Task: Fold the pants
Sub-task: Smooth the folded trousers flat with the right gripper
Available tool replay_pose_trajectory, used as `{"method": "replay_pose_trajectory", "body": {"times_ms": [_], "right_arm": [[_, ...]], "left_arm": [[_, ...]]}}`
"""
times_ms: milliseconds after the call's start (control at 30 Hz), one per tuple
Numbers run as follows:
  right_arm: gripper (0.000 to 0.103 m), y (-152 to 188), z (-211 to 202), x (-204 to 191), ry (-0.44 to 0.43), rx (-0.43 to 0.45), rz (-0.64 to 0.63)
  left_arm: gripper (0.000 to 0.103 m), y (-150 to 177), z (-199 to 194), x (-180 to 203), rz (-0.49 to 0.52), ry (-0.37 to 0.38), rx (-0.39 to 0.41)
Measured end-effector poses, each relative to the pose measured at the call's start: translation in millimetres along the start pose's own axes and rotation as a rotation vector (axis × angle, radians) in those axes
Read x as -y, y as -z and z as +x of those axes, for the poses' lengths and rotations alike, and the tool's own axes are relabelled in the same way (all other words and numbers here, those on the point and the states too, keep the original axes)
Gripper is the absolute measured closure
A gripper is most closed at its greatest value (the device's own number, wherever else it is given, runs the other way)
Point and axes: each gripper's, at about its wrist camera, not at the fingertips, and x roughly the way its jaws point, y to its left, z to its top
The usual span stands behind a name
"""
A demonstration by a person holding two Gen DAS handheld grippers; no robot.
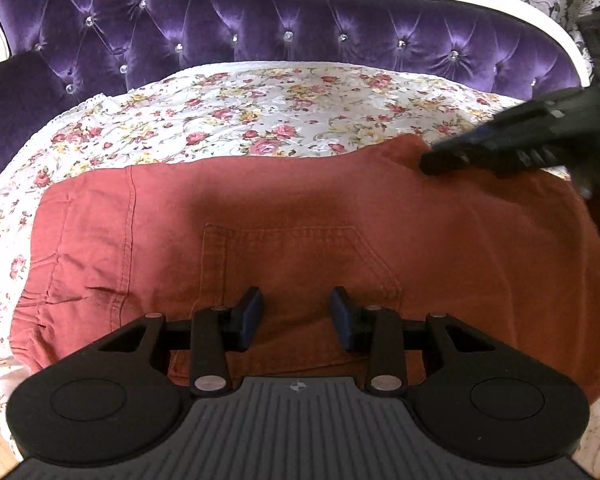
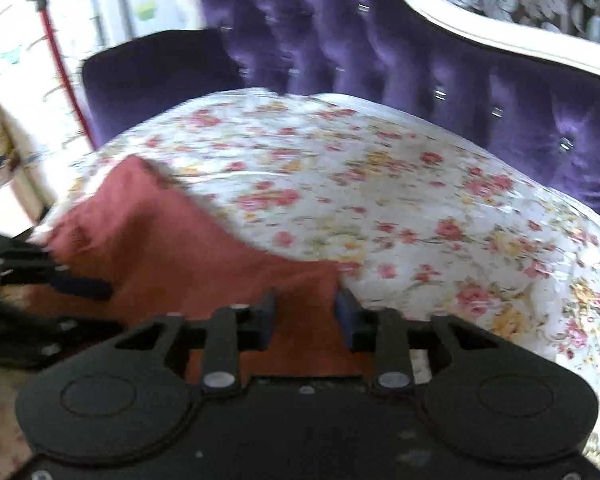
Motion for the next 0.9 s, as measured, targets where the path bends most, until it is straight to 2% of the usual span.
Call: {"method": "replay_pose_trajectory", "body": {"times_ms": [67, 133, 200, 233, 300, 400, 533, 667, 733, 800, 833, 900], "right_arm": [[0.085, 3, -4, -13, -0.021, -0.029, -0.057], [0.085, 4, -8, -21, 0.017, -0.002, -0.095], [0.079, 0, -10, -12, 0.047, 0.045, -0.051], [0.073, -4, -7, -5, 0.054, 0.052, -0.024], [0.073, -9, 4, 5, 0.050, 0.022, 0.005], [0.073, -8, 19, 16, -0.003, -0.044, 0.043], [0.071, -3, 20, 15, -0.115, -0.065, 0.083], [0.069, -8, 23, 13, -0.170, -0.022, 0.118], [0.070, -13, 27, 19, -0.166, 0.027, 0.176], [0.077, -17, 31, 30, -0.131, 0.067, 0.250], [0.086, -18, 34, 36, -0.123, 0.066, 0.292], [0.090, -17, 44, 41, -0.070, 0.039, 0.300]], "left_arm": [[0.066, 0, 0, 0, -0.005, 0.000, -0.002], [0.066, -1, 0, 0, -0.009, 0.001, -0.003], [0.066, -1, 1, 0, -0.008, 0.003, -0.003], [0.066, -1, 1, 0, -0.009, 0.002, -0.003], [0.066, 0, 0, 0, -0.009, 0.002, -0.003], [0.066, 0, 0, -1, -0.011, 0.004, -0.001], [0.066, 0, 0, -1, -0.011, 0.004, 0.000], [0.066, 0, 0, -1, -0.013, 0.007, -0.001], [0.066, 0, 0, -2, -0.018, 0.014, -0.001], [0.065, 0, 1, -4, -0.029, 0.022, 0.000], [0.065, 0, 1, -4, -0.032, 0.024, 0.000], [0.065, 0, 1, -4, -0.028, 0.026, -0.001]]}}
